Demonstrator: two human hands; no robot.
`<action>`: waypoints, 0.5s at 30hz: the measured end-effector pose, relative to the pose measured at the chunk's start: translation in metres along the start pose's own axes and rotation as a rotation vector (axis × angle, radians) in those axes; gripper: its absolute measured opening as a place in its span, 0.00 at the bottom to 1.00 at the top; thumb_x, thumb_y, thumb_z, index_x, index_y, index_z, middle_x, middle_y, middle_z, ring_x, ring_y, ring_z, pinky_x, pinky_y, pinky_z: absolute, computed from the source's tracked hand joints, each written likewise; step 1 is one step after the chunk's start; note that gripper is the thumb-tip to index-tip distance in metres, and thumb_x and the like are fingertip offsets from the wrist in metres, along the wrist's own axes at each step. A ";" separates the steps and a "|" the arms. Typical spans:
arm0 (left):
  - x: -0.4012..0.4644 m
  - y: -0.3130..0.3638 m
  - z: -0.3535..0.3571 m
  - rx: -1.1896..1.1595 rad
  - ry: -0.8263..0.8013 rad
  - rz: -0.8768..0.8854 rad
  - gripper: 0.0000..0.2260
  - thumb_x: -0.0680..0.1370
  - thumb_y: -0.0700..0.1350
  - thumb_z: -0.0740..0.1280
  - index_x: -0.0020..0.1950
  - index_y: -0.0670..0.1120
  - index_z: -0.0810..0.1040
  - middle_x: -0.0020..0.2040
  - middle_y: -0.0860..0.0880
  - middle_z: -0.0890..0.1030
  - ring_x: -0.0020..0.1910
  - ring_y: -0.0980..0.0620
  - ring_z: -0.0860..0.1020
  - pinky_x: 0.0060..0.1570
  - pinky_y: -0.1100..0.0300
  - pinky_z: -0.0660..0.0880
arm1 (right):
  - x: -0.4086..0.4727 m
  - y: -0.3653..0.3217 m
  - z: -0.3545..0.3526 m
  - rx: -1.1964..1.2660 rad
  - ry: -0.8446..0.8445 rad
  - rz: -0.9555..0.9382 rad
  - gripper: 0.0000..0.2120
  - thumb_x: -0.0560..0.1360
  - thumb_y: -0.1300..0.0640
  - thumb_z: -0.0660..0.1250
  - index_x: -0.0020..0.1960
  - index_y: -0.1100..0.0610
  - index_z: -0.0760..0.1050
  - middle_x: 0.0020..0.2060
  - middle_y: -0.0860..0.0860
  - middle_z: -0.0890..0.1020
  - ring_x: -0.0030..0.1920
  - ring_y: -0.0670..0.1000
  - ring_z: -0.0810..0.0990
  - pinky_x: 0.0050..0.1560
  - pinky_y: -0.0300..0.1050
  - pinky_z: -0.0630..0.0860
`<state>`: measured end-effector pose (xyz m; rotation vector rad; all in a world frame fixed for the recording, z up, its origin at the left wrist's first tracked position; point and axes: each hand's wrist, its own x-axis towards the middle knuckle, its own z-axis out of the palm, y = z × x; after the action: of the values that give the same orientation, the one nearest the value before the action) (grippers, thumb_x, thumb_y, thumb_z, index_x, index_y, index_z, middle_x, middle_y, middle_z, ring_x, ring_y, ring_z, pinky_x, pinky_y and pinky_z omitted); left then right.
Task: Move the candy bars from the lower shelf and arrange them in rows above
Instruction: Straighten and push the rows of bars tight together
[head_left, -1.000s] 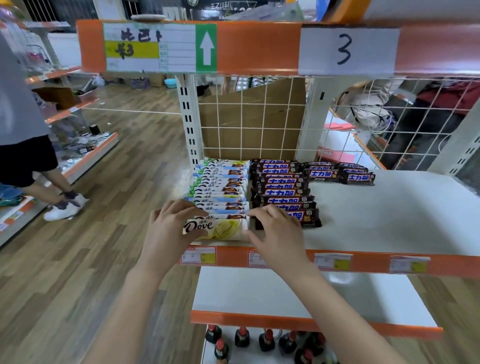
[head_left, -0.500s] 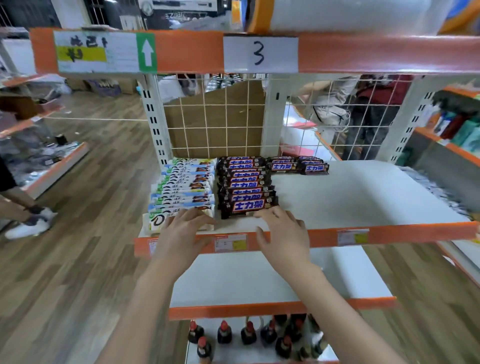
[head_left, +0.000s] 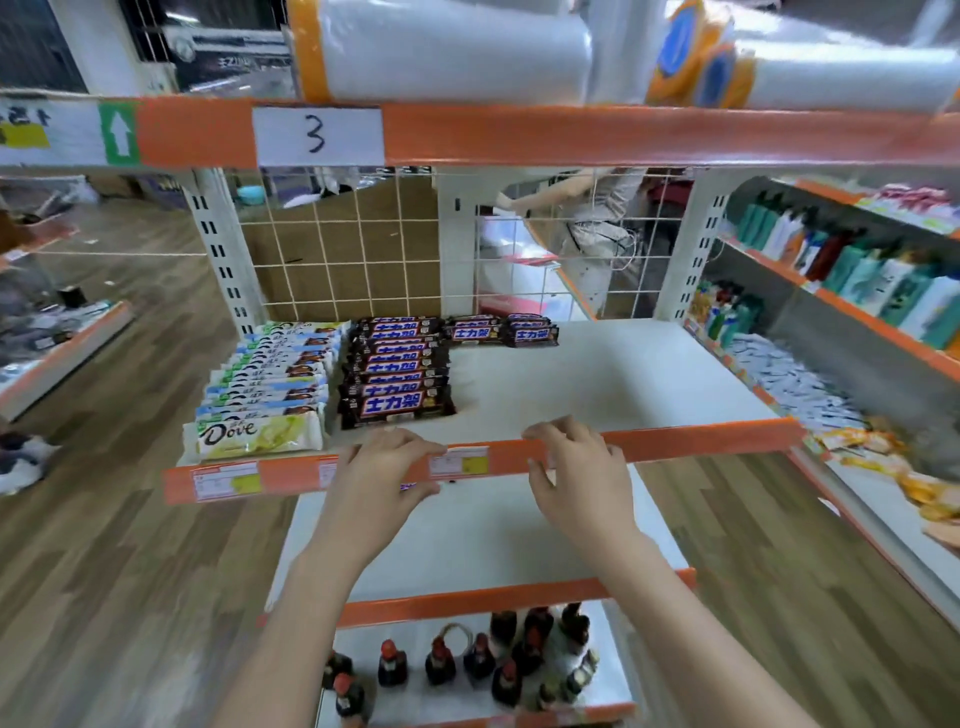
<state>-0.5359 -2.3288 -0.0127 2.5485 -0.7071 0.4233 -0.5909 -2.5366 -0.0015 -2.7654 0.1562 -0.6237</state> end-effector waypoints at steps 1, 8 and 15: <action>-0.001 0.008 0.003 -0.004 0.006 0.002 0.17 0.70 0.49 0.73 0.58 0.55 0.79 0.52 0.56 0.78 0.57 0.51 0.73 0.53 0.53 0.65 | -0.004 0.006 -0.004 -0.002 0.001 -0.003 0.14 0.70 0.59 0.69 0.55 0.52 0.78 0.50 0.51 0.79 0.50 0.58 0.78 0.45 0.51 0.70; -0.016 0.052 0.021 -0.005 0.019 0.024 0.16 0.70 0.48 0.74 0.57 0.54 0.79 0.52 0.54 0.78 0.57 0.50 0.73 0.49 0.58 0.59 | -0.035 0.042 -0.026 -0.037 -0.015 -0.001 0.14 0.73 0.57 0.67 0.58 0.52 0.77 0.51 0.51 0.77 0.51 0.58 0.76 0.43 0.46 0.62; -0.046 0.084 0.035 -0.039 -0.022 -0.033 0.16 0.73 0.52 0.70 0.61 0.56 0.76 0.56 0.57 0.75 0.61 0.55 0.69 0.53 0.59 0.58 | -0.068 0.063 -0.036 0.015 -0.033 -0.015 0.13 0.72 0.59 0.68 0.56 0.52 0.78 0.51 0.50 0.78 0.50 0.57 0.77 0.43 0.45 0.62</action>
<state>-0.6136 -2.3926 -0.0319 2.5280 -0.6733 0.3679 -0.6698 -2.5948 -0.0177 -2.7632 0.1234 -0.5806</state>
